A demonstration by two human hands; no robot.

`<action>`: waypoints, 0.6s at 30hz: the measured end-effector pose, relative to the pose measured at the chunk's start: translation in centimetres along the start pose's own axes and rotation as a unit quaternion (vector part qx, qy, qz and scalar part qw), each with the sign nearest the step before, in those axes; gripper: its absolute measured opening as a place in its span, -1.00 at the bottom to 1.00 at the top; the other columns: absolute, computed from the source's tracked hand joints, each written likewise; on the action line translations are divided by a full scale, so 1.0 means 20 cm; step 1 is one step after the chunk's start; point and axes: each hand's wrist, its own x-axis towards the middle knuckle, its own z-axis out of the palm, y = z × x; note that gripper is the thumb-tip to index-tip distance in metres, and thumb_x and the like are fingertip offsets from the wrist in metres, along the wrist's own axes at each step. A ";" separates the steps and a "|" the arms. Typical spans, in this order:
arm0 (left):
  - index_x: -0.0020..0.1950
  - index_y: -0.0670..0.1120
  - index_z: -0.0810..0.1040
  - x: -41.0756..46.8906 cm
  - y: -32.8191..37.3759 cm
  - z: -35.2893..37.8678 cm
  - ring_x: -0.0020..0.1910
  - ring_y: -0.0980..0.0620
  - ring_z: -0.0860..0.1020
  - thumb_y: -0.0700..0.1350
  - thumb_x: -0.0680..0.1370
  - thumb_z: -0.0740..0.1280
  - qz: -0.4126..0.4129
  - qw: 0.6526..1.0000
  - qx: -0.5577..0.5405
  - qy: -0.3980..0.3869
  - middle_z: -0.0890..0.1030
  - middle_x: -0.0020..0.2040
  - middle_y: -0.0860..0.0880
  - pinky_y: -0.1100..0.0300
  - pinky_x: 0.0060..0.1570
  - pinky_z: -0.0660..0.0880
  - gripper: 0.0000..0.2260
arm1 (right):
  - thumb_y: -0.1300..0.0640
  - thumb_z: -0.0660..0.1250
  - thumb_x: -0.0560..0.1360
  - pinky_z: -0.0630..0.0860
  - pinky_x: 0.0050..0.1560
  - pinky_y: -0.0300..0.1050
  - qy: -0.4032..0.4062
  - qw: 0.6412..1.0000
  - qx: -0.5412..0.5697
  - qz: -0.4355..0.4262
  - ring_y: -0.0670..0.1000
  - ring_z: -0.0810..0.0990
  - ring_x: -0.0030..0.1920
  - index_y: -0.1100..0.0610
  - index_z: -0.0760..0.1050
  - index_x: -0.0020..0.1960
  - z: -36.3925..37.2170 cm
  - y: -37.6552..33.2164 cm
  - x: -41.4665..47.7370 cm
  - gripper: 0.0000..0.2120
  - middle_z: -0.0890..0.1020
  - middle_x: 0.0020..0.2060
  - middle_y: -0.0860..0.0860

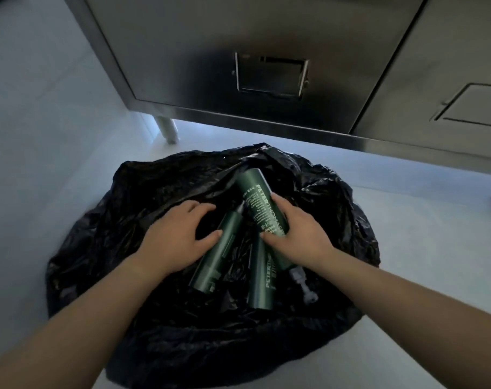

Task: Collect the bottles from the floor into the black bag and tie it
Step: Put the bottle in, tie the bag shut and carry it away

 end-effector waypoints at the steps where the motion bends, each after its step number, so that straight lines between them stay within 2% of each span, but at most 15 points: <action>1: 0.39 0.13 0.33 -0.02 0.02 0.03 0.27 0.00 0.43 0.27 0.47 0.21 0.000 1.000 0.000 -0.004 0.41 0.32 0.05 0.04 0.14 0.49 -0.48 | -0.15 0.38 0.39 0.50 0.10 0.01 0.006 1.000 0.024 0.012 0.08 0.50 0.17 -0.14 0.04 0.49 0.02 0.00 -0.01 -0.21 0.49 0.22 0.04; 5: 0.41 0.13 0.30 -0.02 0.01 0.11 0.26 0.03 0.43 0.28 0.47 0.20 0.012 1.000 0.008 -0.016 0.42 0.32 0.07 0.06 0.12 0.49 -0.46 | -0.13 0.42 0.36 0.47 0.05 -0.12 0.039 0.994 0.097 0.040 0.04 0.53 0.13 -0.09 0.11 0.47 0.12 0.00 0.07 -0.20 0.54 0.20 0.01; 8: 0.42 0.13 0.29 0.00 -0.02 0.07 0.28 0.03 0.42 0.28 0.48 0.19 0.005 0.999 0.037 -0.018 0.40 0.33 0.08 0.07 0.12 0.50 -0.47 | -0.15 0.45 0.33 0.36 -0.01 -0.26 0.019 0.988 0.143 0.052 -0.05 0.52 0.11 -0.03 0.15 0.46 0.15 -0.01 0.09 -0.18 0.54 0.17 -0.04; 10: 0.40 0.15 0.32 -0.01 -0.04 0.03 0.27 0.05 0.43 0.28 0.48 0.19 -0.010 1.000 0.020 -0.003 0.40 0.33 0.08 0.07 0.11 0.51 -0.49 | -0.21 0.44 0.32 0.39 0.02 -0.23 -0.001 0.994 0.105 0.031 -0.03 0.51 0.17 0.00 0.16 0.46 0.14 -0.02 0.08 -0.17 0.51 0.19 -0.03; 13: 0.38 0.19 0.33 -0.04 -0.04 0.05 0.24 0.08 0.44 0.30 0.47 0.17 -0.009 1.000 -0.007 -0.007 0.41 0.32 0.10 0.08 0.09 0.52 -0.50 | -0.27 0.37 0.35 0.40 0.22 -0.04 -0.004 1.000 -0.007 0.001 0.06 0.41 0.32 0.00 0.13 0.48 0.12 0.04 0.07 -0.17 0.39 0.36 0.03; 18: 0.42 0.18 0.28 -0.02 0.02 0.10 0.24 0.08 0.43 0.28 0.49 0.17 0.000 1.000 0.016 -0.023 0.39 0.33 0.11 0.09 0.08 0.51 -0.49 | -0.16 0.33 0.45 0.36 0.31 -0.04 0.066 0.991 -0.079 -0.082 0.03 0.35 0.37 0.02 0.18 0.47 -0.06 0.18 0.09 -0.32 0.36 0.39 0.00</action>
